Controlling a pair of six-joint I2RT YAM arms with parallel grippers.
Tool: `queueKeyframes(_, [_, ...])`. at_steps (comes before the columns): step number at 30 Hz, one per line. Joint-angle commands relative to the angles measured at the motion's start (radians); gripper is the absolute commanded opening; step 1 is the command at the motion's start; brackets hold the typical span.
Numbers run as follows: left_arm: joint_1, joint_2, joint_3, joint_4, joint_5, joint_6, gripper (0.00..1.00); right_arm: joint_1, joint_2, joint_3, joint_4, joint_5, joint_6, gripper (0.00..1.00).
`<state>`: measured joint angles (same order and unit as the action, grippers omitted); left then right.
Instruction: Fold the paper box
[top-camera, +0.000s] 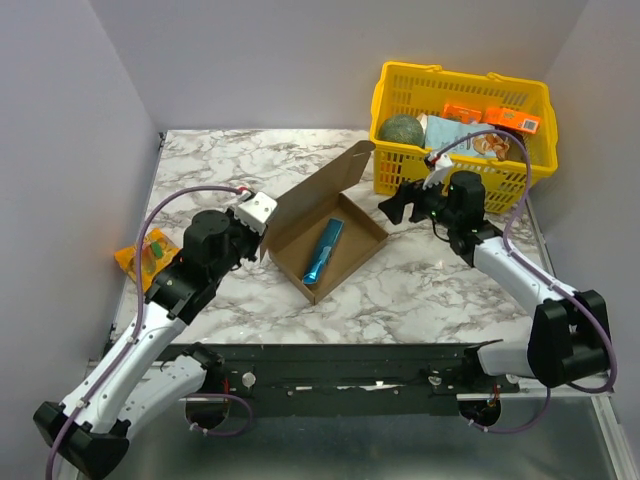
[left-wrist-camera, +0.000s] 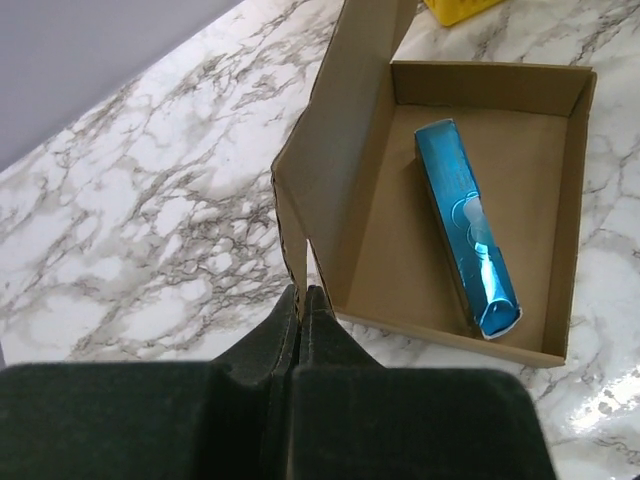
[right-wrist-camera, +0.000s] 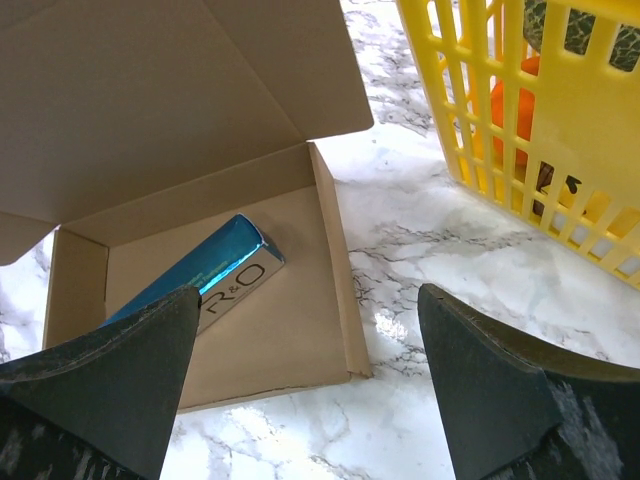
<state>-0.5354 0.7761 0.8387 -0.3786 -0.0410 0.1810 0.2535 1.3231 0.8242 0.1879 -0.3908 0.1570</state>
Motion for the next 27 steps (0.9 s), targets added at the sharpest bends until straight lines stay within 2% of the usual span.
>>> queueKeyframes(1, [0.037, 0.037, 0.054, 0.052, -0.007, 0.155, 0.0, 0.012, 0.034, 0.0, 0.056, -0.031, 0.009, 0.97])
queueKeyframes(4, [0.147, 0.066, 0.079, 0.081, 0.103, 0.205, 0.0, 0.033, 0.062, 0.006, 0.065, -0.033, 0.003, 0.97])
queueKeyframes(5, [0.22, 0.089, 0.097, 0.086, 0.14, 0.212, 0.0, 0.036, 0.07, 0.009, 0.073, -0.034, 0.006, 0.97])
queueKeyframes(8, [0.29, 0.147, 0.126, 0.109, 0.214, 0.224, 0.0, 0.038, 0.128, 0.036, 0.039, 0.012, 0.015, 0.97])
queueKeyframes(14, [0.302, 0.212, 0.163, 0.099, 0.291, 0.209, 0.0, 0.113, 0.243, 0.038, 0.039, 0.211, -0.073, 0.96])
queueKeyframes(22, [0.305, 0.193, 0.117, 0.159, 0.286, 0.146, 0.02, 0.193, 0.364, 0.087, 0.033, 0.297, -0.066, 0.91])
queueKeyframes(24, [0.311, 0.201, 0.103, 0.185, 0.3, 0.118, 0.17, 0.231, 0.381, 0.101, 0.006, 0.349, -0.053, 0.87])
queueKeyframes(26, [0.313, 0.21, 0.097, 0.188, 0.329, 0.082, 0.27, 0.248, 0.399, 0.107, -0.03, 0.412, -0.036, 0.79])
queueKeyframes(27, [0.314, 0.21, 0.094, 0.194, 0.337, 0.065, 0.51, 0.262, 0.403, 0.102, -0.039, 0.427, -0.016, 0.71])
